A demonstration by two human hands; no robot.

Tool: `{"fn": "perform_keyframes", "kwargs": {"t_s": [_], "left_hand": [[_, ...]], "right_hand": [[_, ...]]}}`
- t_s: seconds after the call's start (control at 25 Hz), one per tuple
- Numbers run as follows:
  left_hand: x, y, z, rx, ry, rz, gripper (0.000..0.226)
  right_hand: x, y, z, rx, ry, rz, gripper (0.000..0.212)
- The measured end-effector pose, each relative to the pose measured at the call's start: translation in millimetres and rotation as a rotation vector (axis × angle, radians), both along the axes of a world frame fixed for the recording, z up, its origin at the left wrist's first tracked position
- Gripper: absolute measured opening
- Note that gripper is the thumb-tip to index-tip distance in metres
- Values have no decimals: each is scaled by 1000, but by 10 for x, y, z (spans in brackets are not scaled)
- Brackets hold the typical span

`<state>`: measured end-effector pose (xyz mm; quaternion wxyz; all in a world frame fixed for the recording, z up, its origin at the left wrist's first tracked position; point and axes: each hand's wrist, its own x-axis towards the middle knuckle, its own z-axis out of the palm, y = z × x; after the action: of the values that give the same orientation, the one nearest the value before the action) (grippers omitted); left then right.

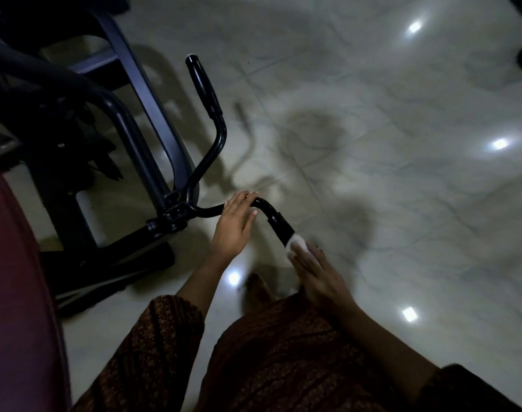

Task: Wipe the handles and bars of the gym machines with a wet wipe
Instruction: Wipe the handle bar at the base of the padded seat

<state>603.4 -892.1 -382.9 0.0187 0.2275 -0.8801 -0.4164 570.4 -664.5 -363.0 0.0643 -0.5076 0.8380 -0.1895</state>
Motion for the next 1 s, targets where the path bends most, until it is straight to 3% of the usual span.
{"fn": "perform_keyframes", "kwargs": {"t_s": [0.16,0.32,0.4,0.52,0.76,1.0], "left_hand": [[7,-1,19,2,-17,-7,47],[27,3,-6,8,-28,5,48],[25,19,-15,16,-31,17,48],[30,24,-28,26,-26,24,48],[14,-6,4,-9,2,7,46],[5,22,18,14,12,28,40]], "right_hand": [[-316,-901,140,114,-321,-345,51],[-260,-665,175,275,-511,-451,42],[28,-281,242,258,-375,-457,45],[251,33,100,102,-77,-265,43],[-247,-660,-42,106,110,114,42],[-226,33,36,154,365,491,31]]}}
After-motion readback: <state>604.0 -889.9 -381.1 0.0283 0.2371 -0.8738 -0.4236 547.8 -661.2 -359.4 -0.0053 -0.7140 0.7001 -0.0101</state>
